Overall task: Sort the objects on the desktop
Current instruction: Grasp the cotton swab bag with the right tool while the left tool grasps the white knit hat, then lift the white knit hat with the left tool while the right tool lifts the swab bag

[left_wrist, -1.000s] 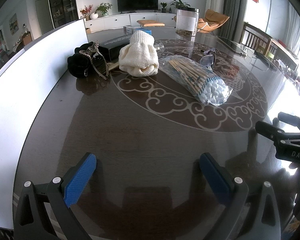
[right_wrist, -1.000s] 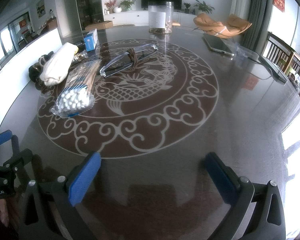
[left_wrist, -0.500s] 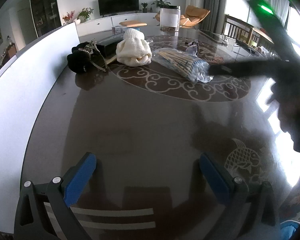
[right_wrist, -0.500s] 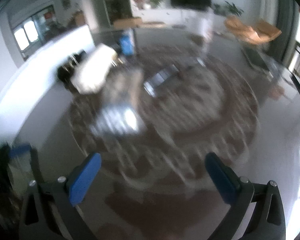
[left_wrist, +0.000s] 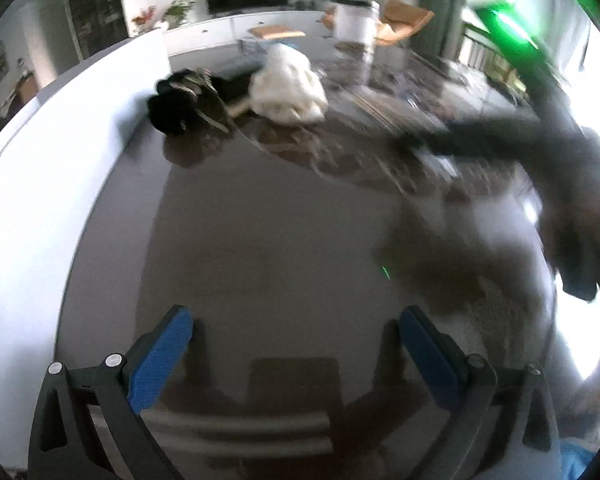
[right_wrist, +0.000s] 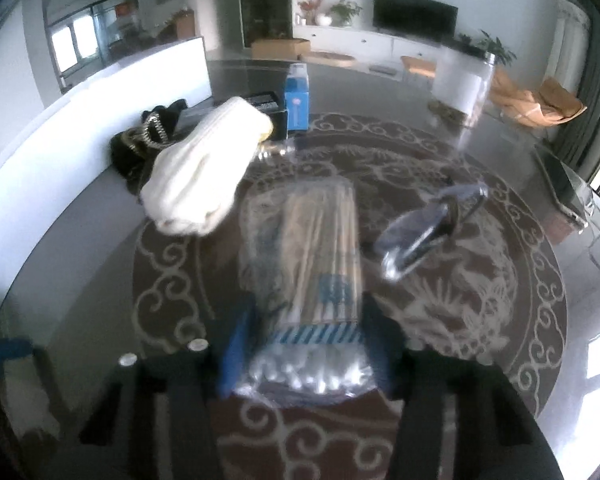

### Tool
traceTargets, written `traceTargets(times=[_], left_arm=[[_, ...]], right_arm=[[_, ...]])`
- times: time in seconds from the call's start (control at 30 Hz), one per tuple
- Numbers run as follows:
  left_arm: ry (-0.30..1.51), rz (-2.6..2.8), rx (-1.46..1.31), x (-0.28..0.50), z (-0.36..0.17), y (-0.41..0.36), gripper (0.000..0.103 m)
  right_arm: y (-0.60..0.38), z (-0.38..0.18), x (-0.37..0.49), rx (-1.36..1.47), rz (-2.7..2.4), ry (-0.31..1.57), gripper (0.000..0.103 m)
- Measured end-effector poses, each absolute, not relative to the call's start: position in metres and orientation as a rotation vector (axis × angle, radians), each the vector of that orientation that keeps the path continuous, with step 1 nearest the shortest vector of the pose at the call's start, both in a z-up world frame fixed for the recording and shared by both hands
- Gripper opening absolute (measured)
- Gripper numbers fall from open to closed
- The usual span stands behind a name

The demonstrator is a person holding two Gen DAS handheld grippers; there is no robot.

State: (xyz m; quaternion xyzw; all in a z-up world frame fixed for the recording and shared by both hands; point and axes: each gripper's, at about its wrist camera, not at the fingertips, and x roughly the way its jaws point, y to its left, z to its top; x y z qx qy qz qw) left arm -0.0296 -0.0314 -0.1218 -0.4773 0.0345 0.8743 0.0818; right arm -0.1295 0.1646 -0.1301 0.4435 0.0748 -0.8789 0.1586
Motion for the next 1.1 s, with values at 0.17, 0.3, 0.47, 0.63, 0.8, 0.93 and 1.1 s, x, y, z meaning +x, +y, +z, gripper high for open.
traceTargets(times=[0.17, 0.3, 0.47, 0.63, 0.8, 0.93, 1.1], left_arm=[[-0.006, 2.643, -1.359, -0.085, -0.09, -0.033, 0.103], [0.106, 2.669, -1.335, -0.144, -0.079, -0.01, 0.103], [0.161, 2.719, -1.423, -0.209, -0.083, 0.006, 0.103], [0.17, 2.719, -1.469, -0.233, -0.094, 0.008, 0.066], [0.182, 2.709, -1.453, -0.217, -0.1, 0.011, 0.041], [0.151, 2.676, -1.426, -0.165, -0.096, 0.004, 0.04], [0.132, 2.652, -1.436, -0.082, -0.099, -0.009, 0.041]], right_arm=[[0.183, -0.128, -0.084, 1.273, -2.504, 0.248, 0.048], [0.198, -0.128, -0.049, 1.254, -2.515, 0.24, 0.048], [0.207, -0.128, -0.039, 1.218, -2.537, 0.199, 0.048], [0.208, -0.128, -0.038, 1.22, -2.537, 0.194, 0.048], [0.206, -0.128, -0.038, 1.221, -2.541, 0.204, 0.049], [0.204, -0.129, -0.04, 1.223, -2.544, 0.222, 0.049], [0.204, -0.129, -0.04, 1.223, -2.546, 0.225, 0.049]])
